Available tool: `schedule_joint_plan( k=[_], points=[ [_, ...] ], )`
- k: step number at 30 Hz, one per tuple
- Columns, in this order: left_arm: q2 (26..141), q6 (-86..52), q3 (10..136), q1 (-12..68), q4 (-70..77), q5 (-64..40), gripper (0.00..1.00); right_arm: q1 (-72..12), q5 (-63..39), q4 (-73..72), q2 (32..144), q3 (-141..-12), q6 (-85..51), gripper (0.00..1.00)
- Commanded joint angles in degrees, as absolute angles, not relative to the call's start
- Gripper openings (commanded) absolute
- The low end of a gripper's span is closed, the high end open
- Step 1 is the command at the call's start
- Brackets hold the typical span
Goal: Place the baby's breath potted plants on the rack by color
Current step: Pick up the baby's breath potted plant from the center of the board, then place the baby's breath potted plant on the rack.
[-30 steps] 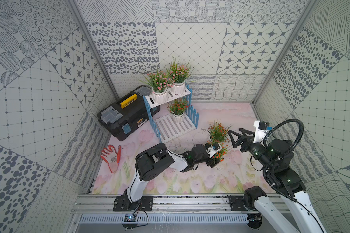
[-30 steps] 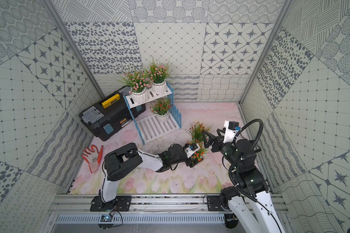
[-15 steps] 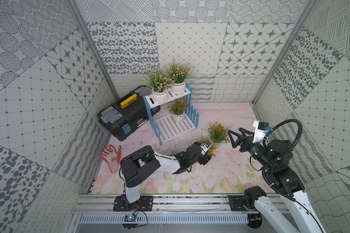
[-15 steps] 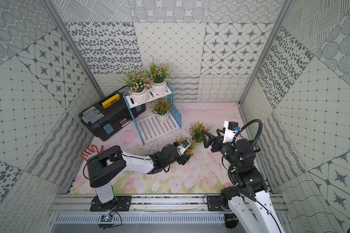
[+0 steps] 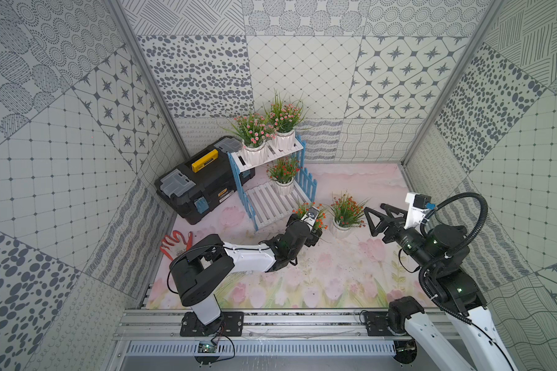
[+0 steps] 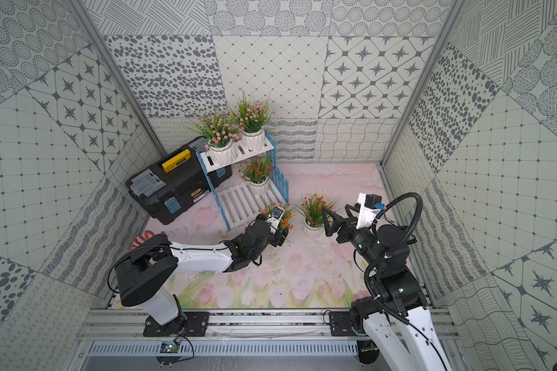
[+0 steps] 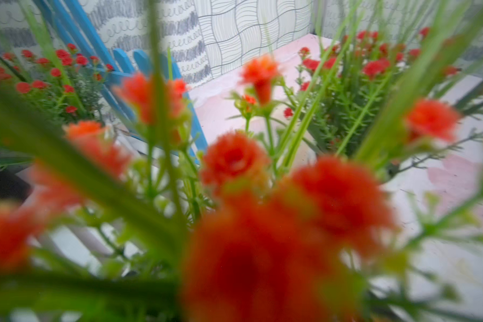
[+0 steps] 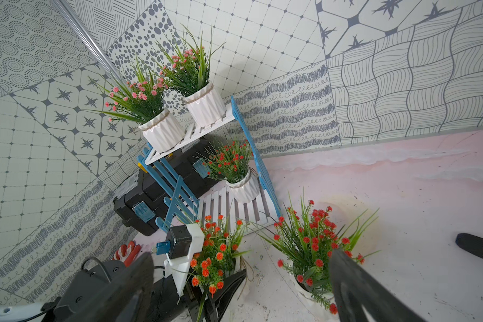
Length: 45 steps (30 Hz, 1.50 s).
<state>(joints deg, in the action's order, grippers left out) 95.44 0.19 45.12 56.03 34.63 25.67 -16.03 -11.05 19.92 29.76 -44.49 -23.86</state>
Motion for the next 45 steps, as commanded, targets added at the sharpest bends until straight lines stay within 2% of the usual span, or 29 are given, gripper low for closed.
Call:
schedule_joint_plan(
  k=[1, 28, 45],
  points=[
    [93.6, -2.5, 46.0, 53.1, 38.2, 32.8, 0.66, -15.8, -11.5, 17.7, 29.8, -44.0, -24.7, 0.98],
    [103.9, -8.4, 54.4, 38.8, 44.4, 45.0, 0.65, -15.8, -10.9, 17.9, 30.6, -43.7, -23.5, 0.98],
    [114.0, -12.3, 62.8, 33.6, 45.8, 50.9, 0.65, -15.8, -10.9, 17.0, 31.4, -43.2, -23.0, 0.98]
  ],
)
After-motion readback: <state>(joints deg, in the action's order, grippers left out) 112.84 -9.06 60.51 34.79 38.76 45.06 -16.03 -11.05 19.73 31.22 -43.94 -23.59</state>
